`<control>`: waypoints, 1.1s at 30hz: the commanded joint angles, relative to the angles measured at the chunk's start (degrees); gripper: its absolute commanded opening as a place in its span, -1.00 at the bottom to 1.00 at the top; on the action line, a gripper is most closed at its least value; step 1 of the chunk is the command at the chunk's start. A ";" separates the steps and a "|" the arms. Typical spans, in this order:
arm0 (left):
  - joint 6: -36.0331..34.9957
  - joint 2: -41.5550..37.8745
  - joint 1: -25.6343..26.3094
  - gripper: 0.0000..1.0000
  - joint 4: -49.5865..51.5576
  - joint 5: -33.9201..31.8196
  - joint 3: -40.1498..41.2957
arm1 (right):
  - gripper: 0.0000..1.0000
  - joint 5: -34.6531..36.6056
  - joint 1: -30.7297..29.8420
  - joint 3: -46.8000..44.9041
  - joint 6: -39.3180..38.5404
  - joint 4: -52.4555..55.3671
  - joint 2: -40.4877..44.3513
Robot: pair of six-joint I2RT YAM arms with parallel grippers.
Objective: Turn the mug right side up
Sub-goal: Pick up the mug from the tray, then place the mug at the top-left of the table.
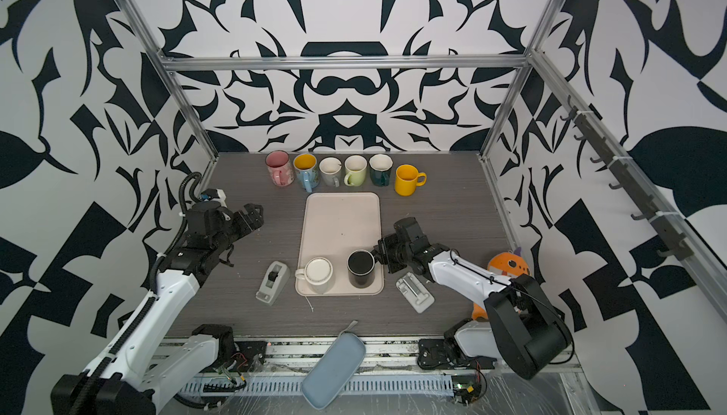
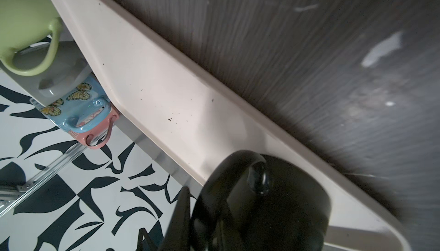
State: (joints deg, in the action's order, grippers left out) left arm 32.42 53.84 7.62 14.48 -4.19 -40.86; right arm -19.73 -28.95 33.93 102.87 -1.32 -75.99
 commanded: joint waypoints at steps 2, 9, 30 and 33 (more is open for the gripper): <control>-0.70 -0.56 -0.15 1.00 1.34 -1.04 -0.64 | -1.00 -1.49 0.25 2.09 -0.78 -3.82 -1.68; -1.13 -0.92 -0.15 0.99 1.60 -0.85 -1.60 | -1.00 -1.38 2.22 10.22 -13.31 0.78 -0.60; -1.31 -0.06 -0.15 1.00 1.30 2.22 -5.68 | -1.00 3.68 -3.35 28.68 -50.08 9.96 -2.51; -1.27 0.54 -0.15 1.00 1.16 3.05 -6.39 | -1.00 3.78 -4.52 28.83 -53.13 9.37 -2.72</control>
State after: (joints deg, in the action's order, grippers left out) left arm 31.44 53.87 7.62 15.53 -2.50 -45.41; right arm -17.06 -32.47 59.37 56.55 11.38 -80.25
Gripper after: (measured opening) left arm 0.999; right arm 0.070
